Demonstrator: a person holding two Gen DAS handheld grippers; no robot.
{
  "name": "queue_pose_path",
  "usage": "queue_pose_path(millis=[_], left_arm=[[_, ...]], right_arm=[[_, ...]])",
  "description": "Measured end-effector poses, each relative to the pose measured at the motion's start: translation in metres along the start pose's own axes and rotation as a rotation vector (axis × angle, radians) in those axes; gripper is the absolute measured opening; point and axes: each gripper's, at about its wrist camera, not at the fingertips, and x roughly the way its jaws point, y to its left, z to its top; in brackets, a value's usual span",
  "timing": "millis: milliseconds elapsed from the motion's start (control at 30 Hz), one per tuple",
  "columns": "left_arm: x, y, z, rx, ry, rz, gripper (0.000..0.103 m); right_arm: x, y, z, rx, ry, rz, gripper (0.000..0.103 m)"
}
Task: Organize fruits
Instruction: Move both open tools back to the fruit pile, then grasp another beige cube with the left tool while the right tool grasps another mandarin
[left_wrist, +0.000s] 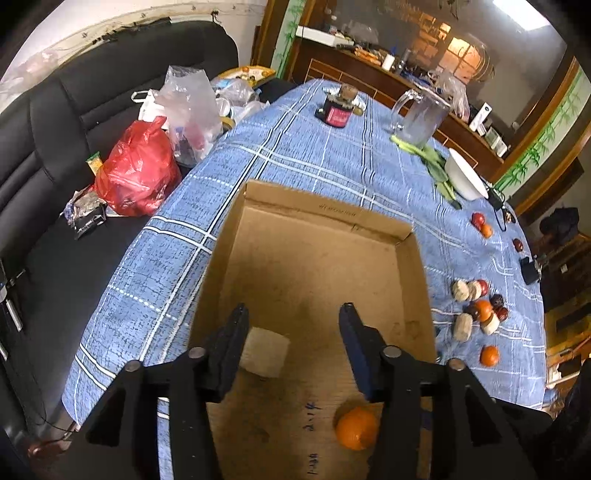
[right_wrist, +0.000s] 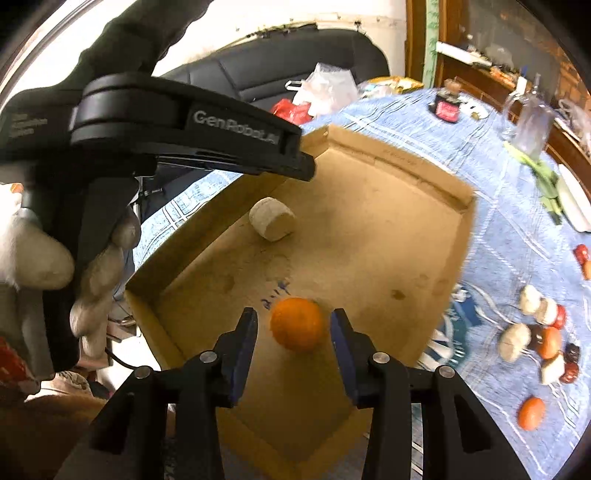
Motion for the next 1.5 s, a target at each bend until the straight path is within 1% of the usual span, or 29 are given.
queue_pose_path(millis=[100, 200, 300, 333, 433, 533, 633, 700, 767, 833, 900, 967, 1000, 1133, 1233, 1300, 1367, 1433, 1500], left_arm=[[-0.007, -0.017, -0.004, 0.004, -0.008, 0.012, 0.052], [-0.013, -0.042, -0.010, 0.030, -0.018, 0.014, 0.052], [-0.016, -0.071, -0.018, 0.054, -0.025, -0.010, 0.056], [-0.015, -0.081, -0.021, 0.065, -0.025, -0.018, 0.058], [-0.010, -0.110, -0.032, 0.087, -0.021, -0.053, 0.058], [-0.001, -0.131, -0.043, 0.093, -0.011, -0.085, 0.058], [0.008, -0.148, -0.054, 0.092, 0.001, -0.117, 0.058], [0.015, -0.158, -0.059, 0.090, 0.014, -0.133, 0.058], [0.023, -0.166, -0.063, 0.080, 0.042, -0.143, 0.058], [0.026, -0.174, -0.064, 0.085, 0.053, -0.150, 0.058], [0.026, -0.180, -0.068, 0.102, 0.048, -0.141, 0.058], [0.028, -0.184, -0.073, 0.112, 0.063, -0.137, 0.065], [0.030, -0.185, -0.075, 0.117, 0.075, -0.138, 0.066], [0.036, -0.188, -0.079, 0.135, 0.105, -0.127, 0.066], [0.040, -0.191, -0.075, 0.152, 0.121, -0.136, 0.066], [0.044, -0.197, -0.070, 0.178, 0.113, -0.144, 0.061], [0.051, -0.205, -0.064, 0.211, 0.120, -0.150, 0.047], [0.063, -0.214, -0.058, 0.237, 0.137, -0.159, 0.039], [0.073, -0.220, -0.054, 0.250, 0.153, -0.156, 0.037]], right_arm=[[-0.012, -0.017, -0.010, 0.041, -0.017, -0.001, 0.045], [-0.029, -0.034, -0.026, 0.091, -0.031, -0.008, 0.045], [-0.048, -0.052, -0.046, 0.139, -0.045, -0.028, 0.045], [-0.055, -0.065, -0.054, 0.170, -0.048, -0.038, 0.045], [-0.067, -0.093, -0.071, 0.240, -0.042, -0.076, 0.045], [-0.083, -0.125, -0.096, 0.320, -0.029, -0.116, 0.045], [-0.098, -0.148, -0.117, 0.376, -0.010, -0.154, 0.045], [-0.108, -0.158, -0.131, 0.397, 0.004, -0.176, 0.045], [-0.115, -0.165, -0.141, 0.413, 0.008, -0.181, 0.045], [-0.119, -0.171, -0.149, 0.422, 0.012, -0.192, 0.045], [-0.117, -0.179, -0.153, 0.429, 0.024, -0.196, 0.045], [-0.115, -0.186, -0.154, 0.436, 0.022, -0.195, 0.045], [-0.113, -0.189, -0.154, 0.439, 0.021, -0.191, 0.045], [-0.105, -0.199, -0.148, 0.435, 0.009, -0.179, 0.045], [-0.097, -0.203, -0.144, 0.424, -0.001, -0.171, 0.045], [-0.093, -0.206, -0.140, 0.415, -0.010, -0.166, 0.045], [-0.089, -0.207, -0.136, 0.409, -0.020, -0.160, 0.045], [-0.085, -0.208, -0.131, 0.401, -0.030, -0.159, 0.045], [-0.081, -0.209, -0.126, 0.388, -0.036, -0.154, 0.045]])
